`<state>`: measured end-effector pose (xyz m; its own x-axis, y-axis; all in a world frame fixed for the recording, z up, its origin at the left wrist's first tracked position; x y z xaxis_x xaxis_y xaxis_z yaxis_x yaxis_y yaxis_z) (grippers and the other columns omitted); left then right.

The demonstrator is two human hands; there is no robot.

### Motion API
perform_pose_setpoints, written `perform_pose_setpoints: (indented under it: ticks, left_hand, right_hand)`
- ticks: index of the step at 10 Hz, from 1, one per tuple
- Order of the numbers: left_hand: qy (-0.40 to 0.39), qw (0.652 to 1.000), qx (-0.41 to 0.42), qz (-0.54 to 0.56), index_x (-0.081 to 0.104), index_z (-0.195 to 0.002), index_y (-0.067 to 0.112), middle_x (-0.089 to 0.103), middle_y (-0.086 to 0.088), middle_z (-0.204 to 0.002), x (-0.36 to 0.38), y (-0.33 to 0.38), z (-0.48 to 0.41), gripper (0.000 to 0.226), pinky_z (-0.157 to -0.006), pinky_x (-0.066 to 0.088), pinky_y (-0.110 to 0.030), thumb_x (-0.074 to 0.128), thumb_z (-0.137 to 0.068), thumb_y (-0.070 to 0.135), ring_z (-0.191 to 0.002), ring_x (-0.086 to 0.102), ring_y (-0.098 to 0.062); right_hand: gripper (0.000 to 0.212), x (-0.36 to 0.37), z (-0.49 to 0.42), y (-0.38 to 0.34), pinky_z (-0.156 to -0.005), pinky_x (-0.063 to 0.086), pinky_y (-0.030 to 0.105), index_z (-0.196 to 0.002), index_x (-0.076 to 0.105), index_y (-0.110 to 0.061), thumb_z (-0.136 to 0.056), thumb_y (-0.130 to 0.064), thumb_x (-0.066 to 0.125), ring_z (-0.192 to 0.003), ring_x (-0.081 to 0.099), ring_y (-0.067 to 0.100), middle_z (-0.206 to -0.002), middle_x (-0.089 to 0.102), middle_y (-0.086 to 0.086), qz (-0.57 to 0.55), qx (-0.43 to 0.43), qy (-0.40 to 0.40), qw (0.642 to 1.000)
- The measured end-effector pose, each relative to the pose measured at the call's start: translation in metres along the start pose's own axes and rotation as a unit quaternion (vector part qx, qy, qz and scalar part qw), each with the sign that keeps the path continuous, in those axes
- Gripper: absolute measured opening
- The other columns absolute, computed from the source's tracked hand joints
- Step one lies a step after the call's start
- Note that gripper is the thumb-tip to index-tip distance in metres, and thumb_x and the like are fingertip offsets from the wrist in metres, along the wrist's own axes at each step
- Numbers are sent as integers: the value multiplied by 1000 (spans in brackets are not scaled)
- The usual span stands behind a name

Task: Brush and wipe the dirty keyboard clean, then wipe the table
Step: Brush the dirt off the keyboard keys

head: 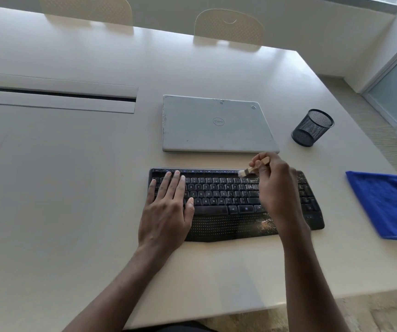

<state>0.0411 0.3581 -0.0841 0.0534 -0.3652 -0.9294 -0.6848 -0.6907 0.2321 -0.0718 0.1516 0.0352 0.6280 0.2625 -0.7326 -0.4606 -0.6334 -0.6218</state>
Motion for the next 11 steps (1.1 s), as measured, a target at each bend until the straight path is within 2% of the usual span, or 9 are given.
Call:
perform_pose_setpoints:
  ticks: [1,3,4,5,6,7,8,10,11]
  left_hand:
    - [1,1000,0,1,43,-158,11,37,-8,-167,0,0,0,65,-129,23,-50,33,-104,45,-158,28,-21]
    - [2,1000,-1,0,44,-158,11,37,-8,-167,0,0,0,65,-129,23,-50,33,-104,45,-158,29,-21]
    - [3,1000,-2,2,44,-158,11,37,-8,-167,0,0,0,65,-129,22,-50,33,-104,45,-158,29,-21]
    - [6,1000,0,3,44,-158,11,38,-8,-167,0,0,0,65,-129,22,-50,33,-104,44,-158,29,-22]
    - [5,1000,0,2,44,-158,11,38,-8,-167,0,1,0,65,-129,22,-50,33,-104,44,-158,29,-22]
    - [3,1000,-2,2,43,-159,11,37,-8,-167,0,0,0,65,-129,22,-50,33,-104,45,-158,29,-21]
    - [3,1000,-2,2,43,-159,11,37,-8,-167,-1,0,0,65,-129,22,-50,33,-104,45,-158,29,-21]
    - [3,1000,-1,2,43,-159,11,37,-8,-167,-1,1,0,65,-129,22,-50,32,-104,45,-158,29,-22]
    - [4,1000,0,-2,44,-158,11,37,-8,-167,-1,1,0,65,-128,23,-51,32,-105,45,-158,30,-22]
  right_hand:
    - [16,6,4,9,-58,43,-1,-98,66,-18,-107,-14,53,-77,61,-9,-89,72,-4,15,15,-39,999]
    - [16,-7,0,7,-57,39,-3,-98,66,-14,-106,-10,53,-71,60,-7,-87,71,-2,15,8,14,1000]
    - [16,0,-1,6,-59,41,-1,-99,67,-16,-106,-12,54,-75,65,-2,-89,72,-4,4,3,-7,1000]
    - [17,2,2,14,-55,40,-2,-96,65,-16,-107,-13,52,-74,62,-7,-85,70,-4,7,24,-22,999]
    - [17,-9,2,15,-54,36,-4,-96,65,-12,-106,-8,52,-69,57,-10,-84,68,-1,27,26,21,999]
    - [15,-9,-1,12,-59,36,-6,-100,68,-9,-104,-6,54,-67,58,4,-88,71,1,33,7,44,998]
    - [15,0,0,15,-56,38,-1,-100,68,-11,-105,-9,55,-72,62,10,-89,72,1,36,11,15,999]
    - [17,-10,1,12,-53,36,-3,-98,66,-10,-107,-9,51,-68,55,-8,-85,68,0,24,22,32,999]
    - [17,-1,-2,11,-56,36,-2,-100,67,-10,-106,-8,52,-68,58,-1,-88,71,1,36,14,26,999]
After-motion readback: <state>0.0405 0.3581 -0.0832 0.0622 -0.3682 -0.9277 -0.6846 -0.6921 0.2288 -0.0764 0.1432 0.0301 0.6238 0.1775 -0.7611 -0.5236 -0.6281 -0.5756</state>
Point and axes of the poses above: each hand's wrist, its own z-axis away from the middle knuckle, its own x-axis out of the palm, y = z × x, the point moved 9 cm from there along -z, towards the middle knuckle
